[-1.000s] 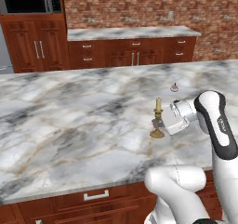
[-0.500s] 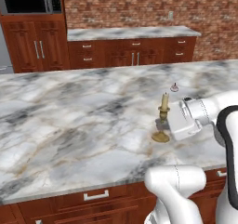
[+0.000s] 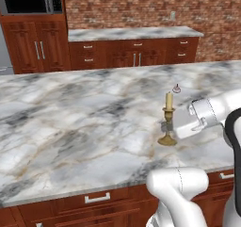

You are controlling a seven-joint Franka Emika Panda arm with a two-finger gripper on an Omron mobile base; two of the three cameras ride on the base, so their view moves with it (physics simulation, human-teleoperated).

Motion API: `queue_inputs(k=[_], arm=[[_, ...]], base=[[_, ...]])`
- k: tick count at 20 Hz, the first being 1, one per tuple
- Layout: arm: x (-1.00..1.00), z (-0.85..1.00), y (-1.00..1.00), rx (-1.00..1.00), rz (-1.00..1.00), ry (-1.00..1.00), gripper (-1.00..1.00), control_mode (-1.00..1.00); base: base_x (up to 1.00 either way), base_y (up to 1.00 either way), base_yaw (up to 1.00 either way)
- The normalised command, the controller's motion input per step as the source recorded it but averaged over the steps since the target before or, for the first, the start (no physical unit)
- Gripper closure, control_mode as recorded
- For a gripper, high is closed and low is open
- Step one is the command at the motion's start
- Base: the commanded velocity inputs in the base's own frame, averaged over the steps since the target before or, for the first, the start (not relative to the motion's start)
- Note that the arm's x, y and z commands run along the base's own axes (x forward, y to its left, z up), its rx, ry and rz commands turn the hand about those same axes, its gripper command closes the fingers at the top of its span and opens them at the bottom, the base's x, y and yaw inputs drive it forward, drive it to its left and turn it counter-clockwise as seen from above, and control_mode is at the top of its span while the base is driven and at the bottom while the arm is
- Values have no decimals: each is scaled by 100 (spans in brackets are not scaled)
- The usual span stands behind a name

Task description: Pick the candle and candle from the dining table and place them in the open cabinet. Close the cabinet after placing the objects.

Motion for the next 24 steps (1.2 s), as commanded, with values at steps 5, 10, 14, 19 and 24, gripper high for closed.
queue_inputs(k=[5, 10, 14, 19, 24], arm=[[-18, 0, 2, -1, 0, -24, 100, -100], [-6, 0, 1, -1, 0, -9, 100, -100], [0, 0, 0, 0, 2, 0, 100, -100], [0, -1, 0, 0, 8, 0, 100, 100], [0, 0, 0, 0, 0, 0, 100, 100]], base=[[0, 0, 0], [0, 0, 0], [0, 0, 0], [9, 18, 38], [21, 54, 81]])
